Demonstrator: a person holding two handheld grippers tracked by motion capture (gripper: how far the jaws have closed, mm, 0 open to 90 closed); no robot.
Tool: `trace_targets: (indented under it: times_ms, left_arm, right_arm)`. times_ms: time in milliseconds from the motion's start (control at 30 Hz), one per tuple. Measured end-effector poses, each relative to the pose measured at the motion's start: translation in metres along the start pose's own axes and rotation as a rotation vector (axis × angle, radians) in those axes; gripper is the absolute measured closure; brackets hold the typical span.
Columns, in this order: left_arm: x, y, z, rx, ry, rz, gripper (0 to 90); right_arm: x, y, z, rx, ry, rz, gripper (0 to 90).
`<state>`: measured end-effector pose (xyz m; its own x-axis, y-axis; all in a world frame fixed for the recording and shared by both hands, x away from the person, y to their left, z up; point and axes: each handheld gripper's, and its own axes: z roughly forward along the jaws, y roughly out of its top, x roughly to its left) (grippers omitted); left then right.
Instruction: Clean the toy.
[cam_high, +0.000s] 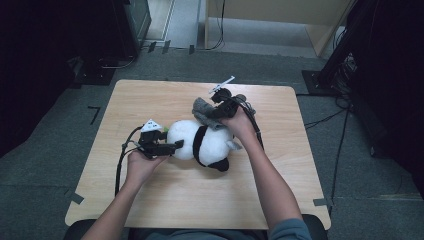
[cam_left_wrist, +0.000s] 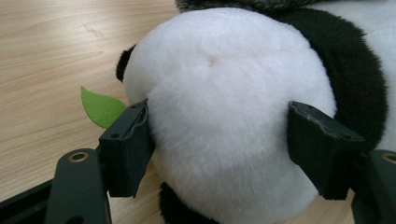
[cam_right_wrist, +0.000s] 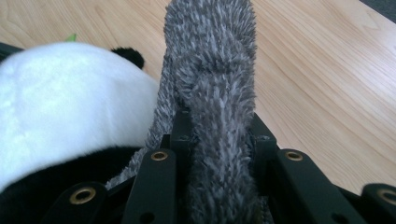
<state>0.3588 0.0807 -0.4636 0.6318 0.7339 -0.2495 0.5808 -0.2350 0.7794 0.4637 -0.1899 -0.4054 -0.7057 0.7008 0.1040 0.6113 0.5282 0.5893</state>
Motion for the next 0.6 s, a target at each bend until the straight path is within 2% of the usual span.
trace_targets:
  times_ms: [167, 300, 433, 600]
  left_arm:
    - [0.000, 0.000, 0.000, 0.000, 0.001, 0.000, 26.1]
    - [0.000, 0.000, 0.000, -0.001, 0.000, 0.003, 26.0]
    - [0.000, -0.002, -0.001, -0.016, -0.011, 0.006, 25.8]
    - [0.000, -0.003, -0.001, -0.028, -0.012, 0.007, 25.7]
  right_arm:
    - [-0.012, -0.013, -0.011, -0.006, -0.015, 0.022, 70.8]
    - [-0.020, -0.022, -0.019, -0.014, -0.034, 0.016, 71.2]
    - [-0.026, -0.033, -0.023, -0.014, -0.032, 0.032, 71.4]
    - [-0.034, -0.041, -0.029, 0.003, -0.057, 0.042, 71.3]
